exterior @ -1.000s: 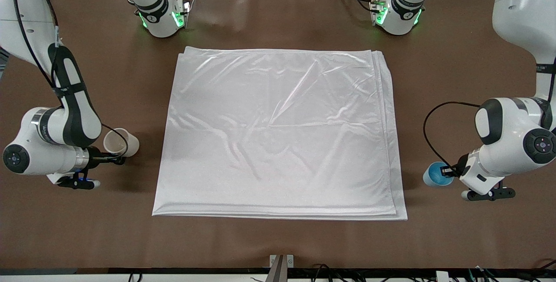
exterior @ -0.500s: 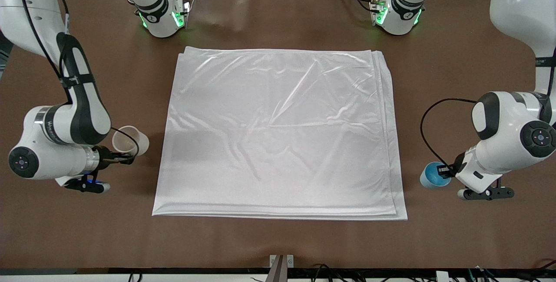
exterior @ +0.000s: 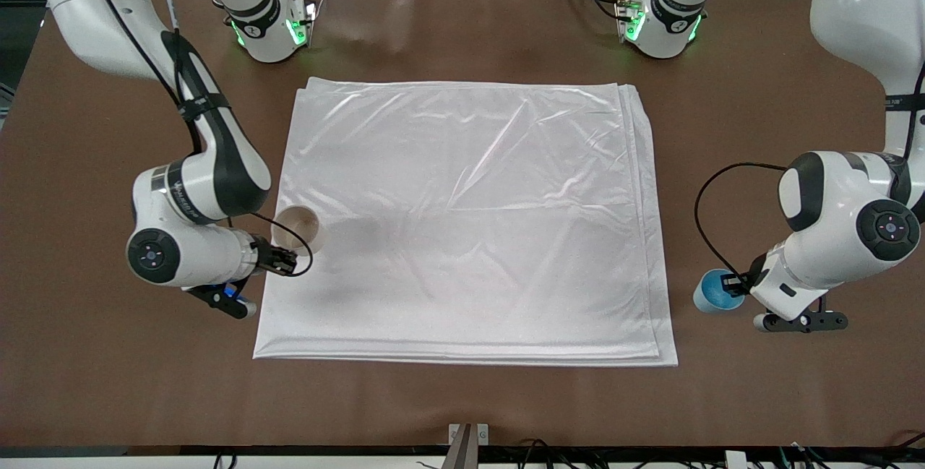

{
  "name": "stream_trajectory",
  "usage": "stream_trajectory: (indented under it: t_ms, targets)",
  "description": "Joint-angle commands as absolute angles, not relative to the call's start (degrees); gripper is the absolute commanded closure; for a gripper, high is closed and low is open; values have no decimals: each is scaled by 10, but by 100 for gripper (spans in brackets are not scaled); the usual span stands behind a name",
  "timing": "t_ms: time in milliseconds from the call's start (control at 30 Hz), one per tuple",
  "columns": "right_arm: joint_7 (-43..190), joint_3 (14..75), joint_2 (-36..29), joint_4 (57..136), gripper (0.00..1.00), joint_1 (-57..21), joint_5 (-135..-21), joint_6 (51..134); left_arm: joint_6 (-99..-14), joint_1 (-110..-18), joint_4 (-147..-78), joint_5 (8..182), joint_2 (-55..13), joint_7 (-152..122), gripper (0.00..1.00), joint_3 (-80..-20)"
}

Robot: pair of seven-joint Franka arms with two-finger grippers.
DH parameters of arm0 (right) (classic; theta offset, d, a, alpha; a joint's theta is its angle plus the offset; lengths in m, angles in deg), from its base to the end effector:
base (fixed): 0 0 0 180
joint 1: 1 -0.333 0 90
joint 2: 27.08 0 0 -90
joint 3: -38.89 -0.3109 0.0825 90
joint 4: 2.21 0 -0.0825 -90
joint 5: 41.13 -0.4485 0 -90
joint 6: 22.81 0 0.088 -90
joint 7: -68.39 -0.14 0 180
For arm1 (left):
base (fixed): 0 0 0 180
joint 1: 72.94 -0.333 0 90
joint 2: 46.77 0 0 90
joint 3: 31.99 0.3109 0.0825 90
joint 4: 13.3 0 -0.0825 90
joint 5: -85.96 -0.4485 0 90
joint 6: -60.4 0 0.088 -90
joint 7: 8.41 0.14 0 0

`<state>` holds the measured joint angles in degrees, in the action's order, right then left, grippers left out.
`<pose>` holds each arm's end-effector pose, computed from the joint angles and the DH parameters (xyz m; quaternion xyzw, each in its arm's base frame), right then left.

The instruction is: Place blue cup into white mug on cloth

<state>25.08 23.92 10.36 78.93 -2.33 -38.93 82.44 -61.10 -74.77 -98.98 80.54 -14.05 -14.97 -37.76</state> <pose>0.7206 0.1806 0.2439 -0.9625 0.2418 0.1228 0.0025 0.7661 -0.0367 0.2760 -0.9995 -0.0080 -0.0299 0.0114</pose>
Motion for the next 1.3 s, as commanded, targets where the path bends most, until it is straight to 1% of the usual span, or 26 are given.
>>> stream_trajectory:
  t_ms: [0, 233, 700, 1167, 1267]
  targets:
    - [140, 232, 109, 775, 100, -56, -408, 840, -611, -741, -1000, 793, -152, -157, 100, -375]
    - [13, 234, 122, 775, 100, -91, -487, 922, -611, -735, -1000, 793, -152, -160, 100, -375]
    - [-154, 235, 153, 778, 99, -160, -489, 999, -610, -714, -1000, 793, -153, -188, 100, -377]
    - [-192, 236, 187, 780, 98, -195, -488, 1066, -605, -666, -1000, 794, -158, -278, 100, -375]
    - [-192, 237, 191, 781, 95, -201, -487, 1079, -604, -654, -1000, 793, -158, -300, 100, -375]
